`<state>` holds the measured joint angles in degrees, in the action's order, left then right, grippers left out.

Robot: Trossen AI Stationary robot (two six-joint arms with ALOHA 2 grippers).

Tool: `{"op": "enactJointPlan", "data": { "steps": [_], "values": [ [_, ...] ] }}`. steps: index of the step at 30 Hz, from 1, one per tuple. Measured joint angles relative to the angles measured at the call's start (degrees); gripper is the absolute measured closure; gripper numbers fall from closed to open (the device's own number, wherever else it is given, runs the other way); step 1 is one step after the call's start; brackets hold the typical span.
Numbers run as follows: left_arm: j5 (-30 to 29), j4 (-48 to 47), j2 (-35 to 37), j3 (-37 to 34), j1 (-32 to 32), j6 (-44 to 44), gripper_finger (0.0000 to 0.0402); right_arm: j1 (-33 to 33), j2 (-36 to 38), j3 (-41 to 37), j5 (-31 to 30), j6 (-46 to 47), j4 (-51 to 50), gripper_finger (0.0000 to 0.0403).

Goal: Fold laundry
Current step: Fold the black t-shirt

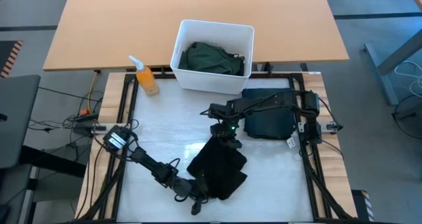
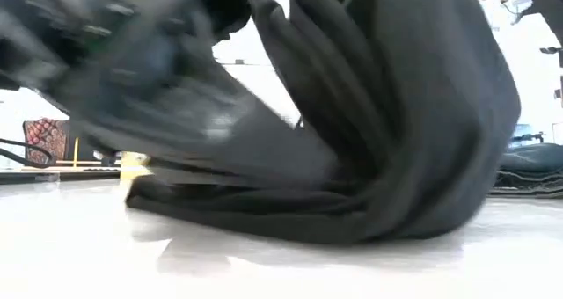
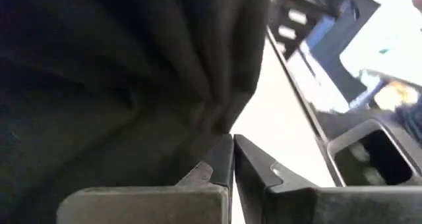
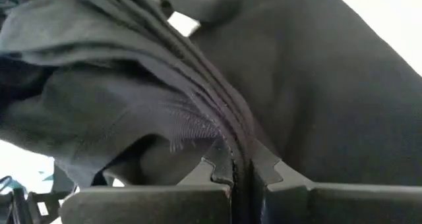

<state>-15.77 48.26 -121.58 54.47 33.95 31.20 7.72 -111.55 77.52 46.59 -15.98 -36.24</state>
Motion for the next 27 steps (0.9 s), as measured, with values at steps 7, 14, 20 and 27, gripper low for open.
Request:
{"op": "enactJointPlan", "data": {
  "steps": [7,14,20,27],
  "values": [
    [-6.42,-20.38,11.05,-0.45,3.57,0.36,0.0401,0.36,-2.82,0.0,-3.23,4.33,0.96,0.0376],
    [-24.61,-31.27,23.22,-0.44,8.38,-8.34,0.0401,0.35,-2.99,0.0,-3.25,8.29,0.95,0.0345],
    [-30.61,-23.03,26.14,-0.39,8.19,-20.34,0.0401,1.51,-1.91,1.82,-3.2,9.1,-1.07,0.0339],
    [-24.02,-18.85,25.81,-0.39,4.53,-21.72,0.0401,3.45,-1.32,4.23,-3.24,9.08,-1.12,0.0337]
  ]
}}
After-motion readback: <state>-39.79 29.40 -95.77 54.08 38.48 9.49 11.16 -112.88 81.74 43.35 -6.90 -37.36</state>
